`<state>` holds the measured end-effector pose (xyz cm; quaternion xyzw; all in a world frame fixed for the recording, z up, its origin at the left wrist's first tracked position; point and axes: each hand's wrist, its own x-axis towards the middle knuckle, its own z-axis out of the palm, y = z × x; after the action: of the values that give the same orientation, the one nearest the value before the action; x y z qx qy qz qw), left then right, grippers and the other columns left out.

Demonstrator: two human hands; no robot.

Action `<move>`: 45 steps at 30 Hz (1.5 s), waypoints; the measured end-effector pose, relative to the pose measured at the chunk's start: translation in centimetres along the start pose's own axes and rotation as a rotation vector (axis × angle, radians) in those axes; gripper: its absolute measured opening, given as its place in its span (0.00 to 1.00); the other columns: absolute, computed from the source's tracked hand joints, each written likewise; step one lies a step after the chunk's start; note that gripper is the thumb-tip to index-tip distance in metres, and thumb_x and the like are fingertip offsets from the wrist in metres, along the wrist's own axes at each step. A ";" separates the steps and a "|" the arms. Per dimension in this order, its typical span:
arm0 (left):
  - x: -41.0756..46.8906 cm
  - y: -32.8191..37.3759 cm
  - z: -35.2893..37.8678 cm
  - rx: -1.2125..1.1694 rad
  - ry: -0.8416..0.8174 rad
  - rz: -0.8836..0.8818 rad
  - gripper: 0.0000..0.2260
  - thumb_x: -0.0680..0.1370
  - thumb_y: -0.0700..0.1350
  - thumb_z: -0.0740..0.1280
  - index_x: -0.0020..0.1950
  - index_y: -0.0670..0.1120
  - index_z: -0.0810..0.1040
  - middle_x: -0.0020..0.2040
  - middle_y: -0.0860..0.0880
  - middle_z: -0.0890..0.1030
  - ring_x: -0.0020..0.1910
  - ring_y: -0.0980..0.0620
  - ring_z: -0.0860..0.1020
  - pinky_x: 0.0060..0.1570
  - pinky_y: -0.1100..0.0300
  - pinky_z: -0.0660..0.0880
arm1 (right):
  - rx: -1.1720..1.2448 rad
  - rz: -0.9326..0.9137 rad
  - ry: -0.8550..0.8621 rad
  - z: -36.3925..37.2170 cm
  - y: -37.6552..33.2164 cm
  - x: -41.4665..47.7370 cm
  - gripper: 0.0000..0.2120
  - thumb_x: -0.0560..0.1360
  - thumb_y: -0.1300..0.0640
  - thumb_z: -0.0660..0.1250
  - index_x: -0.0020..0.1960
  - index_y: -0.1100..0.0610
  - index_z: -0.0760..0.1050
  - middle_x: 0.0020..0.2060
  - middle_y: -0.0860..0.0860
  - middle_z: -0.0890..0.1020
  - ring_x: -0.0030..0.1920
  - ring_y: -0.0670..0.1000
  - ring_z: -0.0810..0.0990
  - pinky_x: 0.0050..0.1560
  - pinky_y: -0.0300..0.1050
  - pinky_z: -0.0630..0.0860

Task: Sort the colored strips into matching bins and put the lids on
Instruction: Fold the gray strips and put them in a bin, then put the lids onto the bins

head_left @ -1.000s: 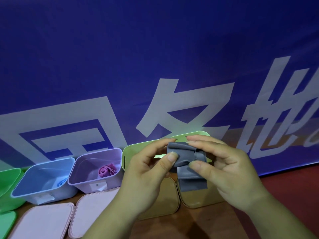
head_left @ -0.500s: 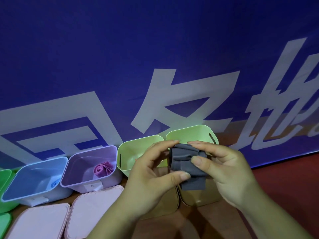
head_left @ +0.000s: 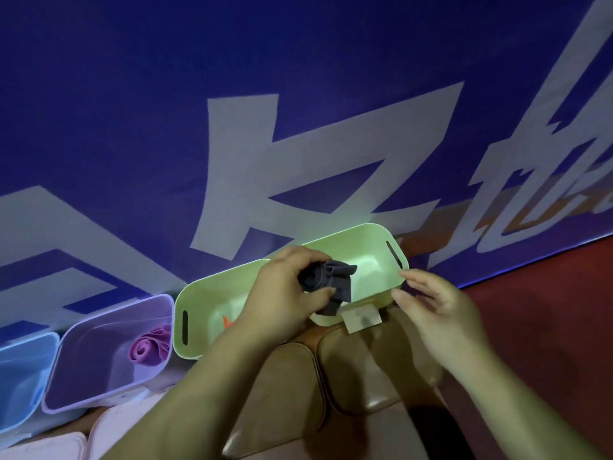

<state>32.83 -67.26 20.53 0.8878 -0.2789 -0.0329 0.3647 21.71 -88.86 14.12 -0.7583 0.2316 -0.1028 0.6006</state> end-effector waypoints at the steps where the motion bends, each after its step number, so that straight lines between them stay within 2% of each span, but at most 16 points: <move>1: 1.7 -0.8 1.0 0.068 -0.054 -0.005 0.19 0.69 0.43 0.77 0.58 0.55 0.79 0.53 0.58 0.76 0.52 0.62 0.75 0.48 0.74 0.70 | -0.096 0.013 0.029 -0.3 2.0 0.7 0.17 0.71 0.49 0.75 0.59 0.39 0.79 0.60 0.39 0.78 0.62 0.43 0.77 0.56 0.35 0.73; 6: 8.2 -4.8 6.9 0.324 -0.297 -0.030 0.18 0.70 0.48 0.73 0.60 0.53 0.79 0.56 0.51 0.76 0.53 0.49 0.76 0.52 0.54 0.76 | -0.457 0.101 -0.018 -0.6 11.7 1.4 0.29 0.70 0.46 0.75 0.70 0.46 0.73 0.72 0.49 0.71 0.73 0.51 0.68 0.67 0.43 0.66; 8: 9.5 -6.3 8.8 0.379 -0.381 -0.062 0.19 0.69 0.47 0.73 0.59 0.53 0.78 0.56 0.50 0.75 0.53 0.48 0.76 0.51 0.53 0.77 | -0.520 0.176 -0.134 -0.4 14.7 0.8 0.34 0.70 0.40 0.73 0.73 0.40 0.66 0.75 0.48 0.67 0.76 0.51 0.61 0.68 0.45 0.67; 10: 10.2 -7.4 10.6 0.401 -0.468 -0.095 0.18 0.70 0.45 0.73 0.60 0.52 0.78 0.56 0.49 0.73 0.53 0.47 0.76 0.51 0.53 0.77 | -0.524 0.220 -0.216 -0.2 16.9 0.2 0.38 0.70 0.40 0.73 0.76 0.38 0.59 0.76 0.50 0.65 0.77 0.52 0.59 0.68 0.47 0.67; 16: 10.9 -9.8 14.4 0.474 -0.635 -0.161 0.18 0.73 0.44 0.73 0.62 0.50 0.76 0.59 0.47 0.70 0.55 0.44 0.74 0.55 0.54 0.75 | -0.471 0.215 -0.218 -0.3 18.3 0.0 0.42 0.70 0.52 0.76 0.77 0.41 0.56 0.66 0.51 0.75 0.63 0.53 0.75 0.55 0.39 0.68; 18: 10.7 -10.2 14.7 0.461 -0.617 -0.167 0.21 0.72 0.45 0.74 0.64 0.51 0.76 0.60 0.48 0.71 0.57 0.45 0.73 0.57 0.56 0.74 | -0.461 0.181 -0.179 -0.6 18.1 0.2 0.41 0.70 0.56 0.76 0.77 0.46 0.60 0.69 0.47 0.74 0.66 0.51 0.74 0.55 0.32 0.64; 21: 10.2 -10.2 14.1 0.414 -0.599 -0.189 0.28 0.72 0.49 0.75 0.71 0.54 0.71 0.67 0.48 0.70 0.64 0.45 0.71 0.64 0.55 0.70 | -0.399 0.159 -0.109 -1.5 17.1 -0.1 0.41 0.71 0.57 0.75 0.78 0.45 0.59 0.68 0.36 0.69 0.67 0.43 0.72 0.54 0.26 0.64; 23: 9.6 -9.6 13.2 0.379 -0.539 -0.221 0.30 0.73 0.52 0.73 0.74 0.56 0.67 0.73 0.47 0.67 0.70 0.43 0.68 0.69 0.50 0.68 | -0.288 0.196 -0.071 -2.3 15.9 -0.3 0.39 0.73 0.57 0.75 0.77 0.42 0.60 0.64 0.37 0.76 0.60 0.39 0.75 0.50 0.26 0.69; 25: 8.3 -8.0 12.0 0.306 -0.407 -0.221 0.27 0.75 0.52 0.70 0.74 0.55 0.67 0.73 0.49 0.68 0.69 0.45 0.69 0.69 0.49 0.69 | -0.150 0.259 -0.026 -3.3 14.2 -0.5 0.34 0.73 0.61 0.74 0.72 0.40 0.65 0.50 0.41 0.85 0.50 0.39 0.82 0.46 0.27 0.73; 26: 7.3 -6.8 11.3 0.256 -0.329 -0.204 0.26 0.76 0.52 0.69 0.73 0.54 0.69 0.70 0.50 0.70 0.67 0.47 0.70 0.67 0.51 0.70 | -0.120 0.269 -0.001 -3.8 13.2 -0.7 0.31 0.73 0.63 0.74 0.69 0.40 0.69 0.45 0.43 0.87 0.46 0.39 0.83 0.45 0.28 0.74; 30: 2.1 -0.8 9.4 0.071 -0.126 -0.122 0.21 0.78 0.50 0.69 0.71 0.56 0.71 0.61 0.57 0.71 0.60 0.58 0.70 0.59 0.71 0.65 | -0.063 0.232 0.063 -5.8 9.1 -1.9 0.17 0.71 0.61 0.75 0.56 0.45 0.79 0.43 0.48 0.87 0.43 0.45 0.85 0.46 0.44 0.80; 34: -2.2 3.9 9.4 -0.149 -0.166 -0.149 0.21 0.79 0.51 0.68 0.71 0.62 0.69 0.60 0.58 0.74 0.54 0.61 0.75 0.56 0.65 0.73 | -0.205 0.146 0.104 -7.3 5.7 -3.9 0.16 0.71 0.56 0.75 0.56 0.44 0.79 0.40 0.43 0.86 0.39 0.42 0.84 0.45 0.45 0.80; 36: -3.4 6.1 9.5 -0.282 -0.225 -0.165 0.20 0.80 0.50 0.67 0.71 0.63 0.69 0.60 0.57 0.76 0.53 0.62 0.77 0.53 0.70 0.72 | -0.296 0.069 0.141 -7.6 4.0 -5.3 0.16 0.70 0.55 0.76 0.56 0.44 0.79 0.40 0.42 0.86 0.40 0.40 0.83 0.45 0.42 0.79; 39: -4.3 8.4 9.4 -0.336 -0.273 -0.096 0.18 0.82 0.49 0.64 0.72 0.61 0.70 0.66 0.58 0.76 0.64 0.68 0.72 0.62 0.76 0.65 | -0.366 -0.070 0.194 -7.4 2.3 -7.3 0.18 0.68 0.53 0.77 0.55 0.42 0.79 0.39 0.36 0.84 0.39 0.38 0.82 0.43 0.36 0.76; 42: -4.8 9.4 8.9 -0.294 -0.279 -0.108 0.13 0.82 0.52 0.62 0.67 0.61 0.75 0.64 0.63 0.77 0.66 0.69 0.71 0.67 0.70 0.64 | -0.304 -0.148 0.183 -7.0 1.3 -8.8 0.22 0.67 0.53 0.78 0.56 0.36 0.76 0.42 0.32 0.84 0.41 0.35 0.82 0.44 0.36 0.79; 45: -5.7 10.1 8.8 -0.427 -0.206 -0.222 0.10 0.80 0.56 0.64 0.56 0.57 0.82 0.50 0.59 0.84 0.52 0.62 0.80 0.58 0.58 0.75 | -0.226 -0.204 0.157 -6.9 0.1 -9.6 0.24 0.66 0.56 0.80 0.54 0.35 0.76 0.42 0.27 0.82 0.43 0.31 0.81 0.44 0.26 0.74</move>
<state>21.00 -75.68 20.03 0.8080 -0.2022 -0.2208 0.5075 10.30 -90.26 16.98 -0.8304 0.2096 -0.1952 0.4780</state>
